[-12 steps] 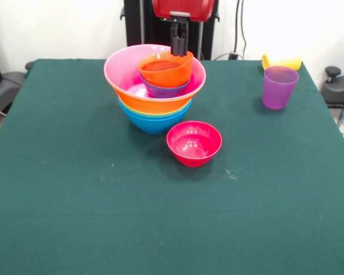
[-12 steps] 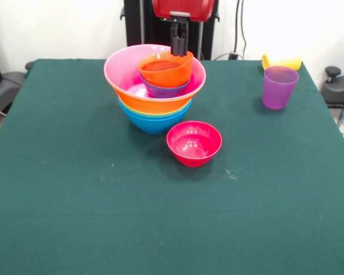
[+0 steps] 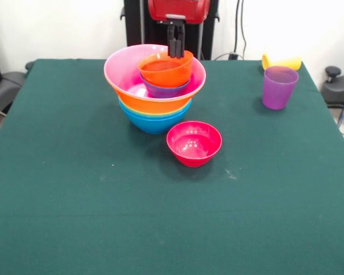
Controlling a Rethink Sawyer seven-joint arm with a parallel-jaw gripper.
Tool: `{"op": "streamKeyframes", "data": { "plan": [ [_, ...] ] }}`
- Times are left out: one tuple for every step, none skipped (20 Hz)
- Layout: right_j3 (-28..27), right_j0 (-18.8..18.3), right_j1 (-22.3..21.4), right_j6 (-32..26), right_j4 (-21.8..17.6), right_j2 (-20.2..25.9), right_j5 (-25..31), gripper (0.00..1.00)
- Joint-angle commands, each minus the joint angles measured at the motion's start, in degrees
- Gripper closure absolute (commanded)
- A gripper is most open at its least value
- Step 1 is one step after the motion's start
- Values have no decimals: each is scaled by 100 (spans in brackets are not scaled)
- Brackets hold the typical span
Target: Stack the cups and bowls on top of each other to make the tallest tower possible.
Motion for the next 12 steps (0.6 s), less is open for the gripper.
{"op": "streamKeyframes", "data": {
  "plan": [
    [286, -11, 513, -76, -484, 400, -215, 100],
    [283, -7, 520, -72, -495, 394, -232, 100],
    [281, -4, 526, -68, -507, 388, -248, 100],
    [279, 0, 532, -64, -518, 381, -264, 100],
    [279, 1, 534, -61, -521, 380, -271, 100],
    [280, 2, 537, -59, -524, 379, -278, 100],
    [280, 4, 539, -56, -526, 377, -284, 100],
    [281, 5, 541, -54, -529, 376, -291, 100],
    [270, 18, 544, -46, -526, 367, -288, 100],
    [263, 41, 553, -24, -527, 345, -304, 100],
    [255, 63, 562, -2, -527, 324, -319, 100],
    [247, 86, 571, 20, -528, 302, -335, 100]
  ]
}}
